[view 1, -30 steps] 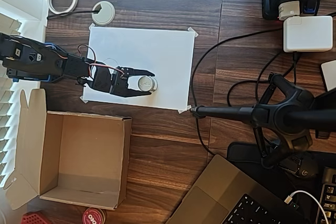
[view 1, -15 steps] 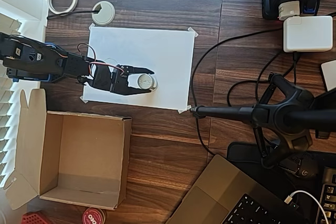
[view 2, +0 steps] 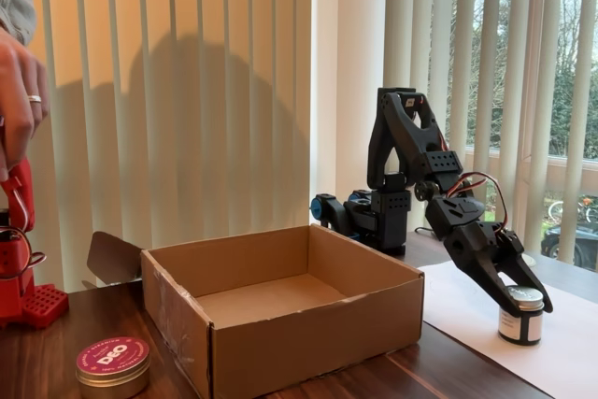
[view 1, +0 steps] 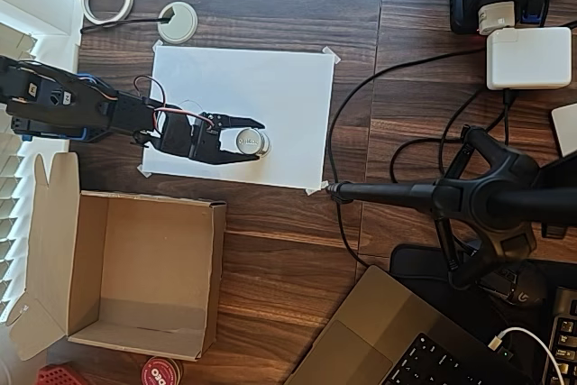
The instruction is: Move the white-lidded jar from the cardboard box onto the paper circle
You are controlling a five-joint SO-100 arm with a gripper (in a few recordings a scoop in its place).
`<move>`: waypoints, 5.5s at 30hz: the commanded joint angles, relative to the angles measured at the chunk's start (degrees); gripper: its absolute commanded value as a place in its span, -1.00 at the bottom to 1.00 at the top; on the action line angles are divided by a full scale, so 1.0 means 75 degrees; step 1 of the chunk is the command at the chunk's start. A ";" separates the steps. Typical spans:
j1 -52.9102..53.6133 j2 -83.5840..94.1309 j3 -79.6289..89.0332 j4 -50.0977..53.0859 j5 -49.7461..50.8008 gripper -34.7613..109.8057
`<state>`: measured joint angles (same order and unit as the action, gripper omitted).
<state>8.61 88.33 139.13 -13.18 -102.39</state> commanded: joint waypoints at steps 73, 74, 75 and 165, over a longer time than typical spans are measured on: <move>-0.1758 1.4332 0.4617 1.1672 1.2656 -0.52; -0.1758 1.4332 0.4617 1.1672 1.2656 -0.52; -0.1758 1.4332 0.4617 1.1672 1.2656 -0.52; -0.1922 1.4320 0.4605 1.1672 1.2504 -0.52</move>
<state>-4.83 192.04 176.22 73.30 -7.65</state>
